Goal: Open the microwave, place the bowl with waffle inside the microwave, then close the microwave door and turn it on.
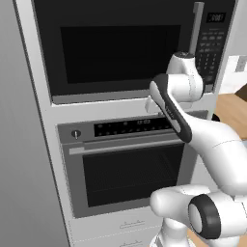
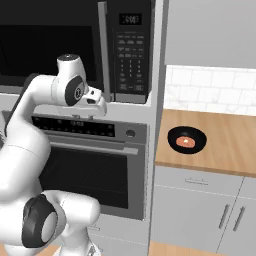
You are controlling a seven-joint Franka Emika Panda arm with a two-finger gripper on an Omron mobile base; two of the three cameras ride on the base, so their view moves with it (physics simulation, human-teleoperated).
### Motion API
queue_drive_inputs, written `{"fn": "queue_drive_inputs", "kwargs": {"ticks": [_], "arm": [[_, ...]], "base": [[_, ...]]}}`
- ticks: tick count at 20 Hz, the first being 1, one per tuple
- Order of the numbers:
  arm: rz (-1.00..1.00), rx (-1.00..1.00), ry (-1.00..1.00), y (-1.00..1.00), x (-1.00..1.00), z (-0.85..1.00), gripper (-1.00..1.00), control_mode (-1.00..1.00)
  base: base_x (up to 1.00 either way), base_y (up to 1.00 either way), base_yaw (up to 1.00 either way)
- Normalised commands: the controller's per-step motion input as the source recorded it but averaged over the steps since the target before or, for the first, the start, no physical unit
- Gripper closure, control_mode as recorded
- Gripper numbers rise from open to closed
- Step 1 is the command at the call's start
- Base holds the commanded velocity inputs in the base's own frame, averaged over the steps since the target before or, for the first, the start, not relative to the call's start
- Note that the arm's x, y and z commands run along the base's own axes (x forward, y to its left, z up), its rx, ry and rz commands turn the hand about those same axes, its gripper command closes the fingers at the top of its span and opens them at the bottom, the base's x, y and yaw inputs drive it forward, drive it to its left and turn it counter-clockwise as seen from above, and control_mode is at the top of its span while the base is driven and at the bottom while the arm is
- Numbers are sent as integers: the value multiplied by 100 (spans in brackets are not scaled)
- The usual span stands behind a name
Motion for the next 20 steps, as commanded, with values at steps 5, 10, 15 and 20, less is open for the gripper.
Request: {"fn": "queue_drive_inputs", "kwargs": {"ticks": [5,10,15,20], "arm": [[-8,19,-10,-64,-32,0,-100,-100],[-18,52,-14,-90,-54,5,-100,-100],[-23,74,-5,-58,-13,31,-100,-100],[-29,75,0,-17,0,64,-100,-100]], "base": [[0,0,0],[0,0,0],[0,0,0],[0,0,0]]}}
